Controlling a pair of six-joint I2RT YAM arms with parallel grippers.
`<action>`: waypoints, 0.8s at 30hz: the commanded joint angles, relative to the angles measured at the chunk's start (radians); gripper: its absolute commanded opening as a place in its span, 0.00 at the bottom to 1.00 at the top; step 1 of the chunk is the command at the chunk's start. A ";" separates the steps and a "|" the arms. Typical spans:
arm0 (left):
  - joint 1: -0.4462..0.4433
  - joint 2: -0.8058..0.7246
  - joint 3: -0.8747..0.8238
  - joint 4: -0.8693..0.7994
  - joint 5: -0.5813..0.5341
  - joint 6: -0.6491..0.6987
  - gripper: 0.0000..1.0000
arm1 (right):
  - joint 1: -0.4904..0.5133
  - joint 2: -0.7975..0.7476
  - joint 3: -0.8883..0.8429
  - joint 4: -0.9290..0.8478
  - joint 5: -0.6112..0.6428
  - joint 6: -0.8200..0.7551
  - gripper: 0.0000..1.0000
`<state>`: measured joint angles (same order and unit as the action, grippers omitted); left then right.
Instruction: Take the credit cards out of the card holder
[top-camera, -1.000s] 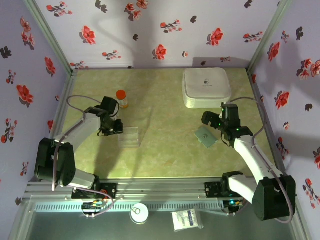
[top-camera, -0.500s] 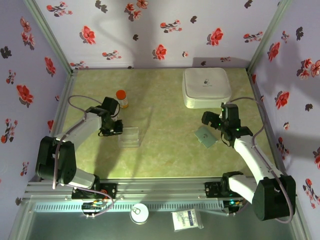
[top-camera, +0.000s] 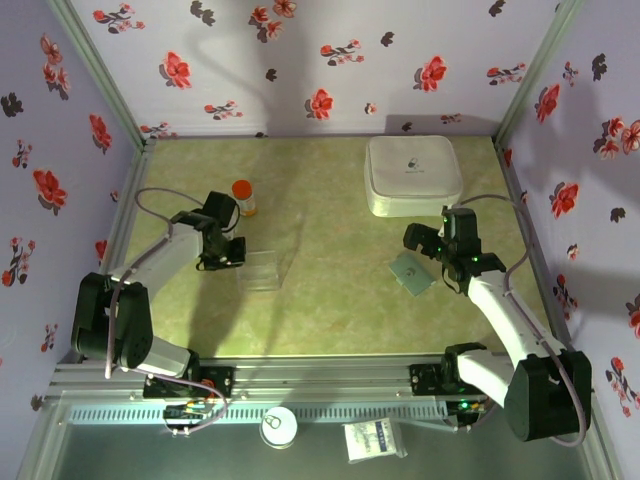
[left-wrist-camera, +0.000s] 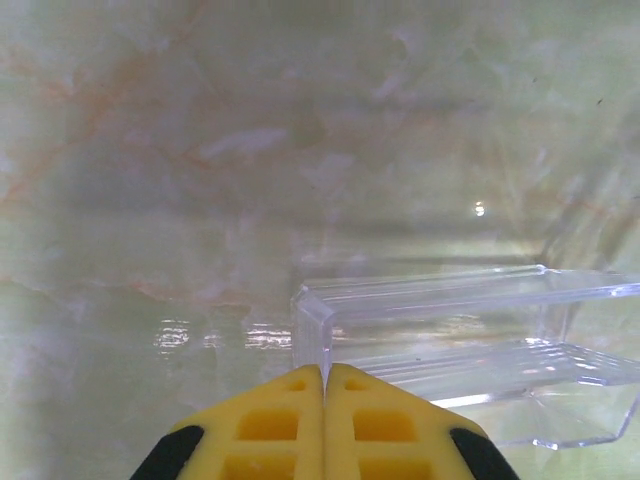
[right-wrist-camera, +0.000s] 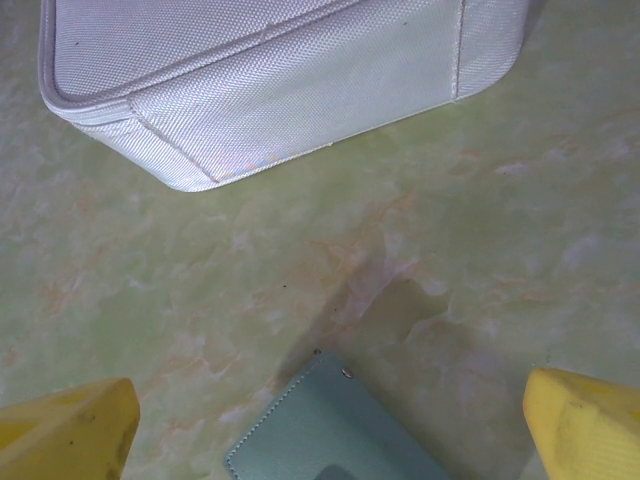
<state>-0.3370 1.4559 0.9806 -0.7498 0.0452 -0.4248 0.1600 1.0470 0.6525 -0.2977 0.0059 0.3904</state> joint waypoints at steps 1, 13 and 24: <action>-0.013 0.009 0.060 -0.020 -0.008 -0.029 0.00 | 0.006 -0.009 -0.011 -0.006 0.029 -0.001 0.99; -0.135 0.242 0.332 -0.012 -0.007 -0.108 0.00 | 0.005 0.014 -0.013 -0.005 0.079 -0.045 0.99; -0.204 0.522 0.656 0.001 0.010 -0.179 0.00 | 0.006 0.021 0.003 -0.026 0.067 -0.059 0.99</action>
<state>-0.5335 1.9366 1.5673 -0.7467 0.0387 -0.5598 0.1600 1.0657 0.6521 -0.3016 0.0566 0.3504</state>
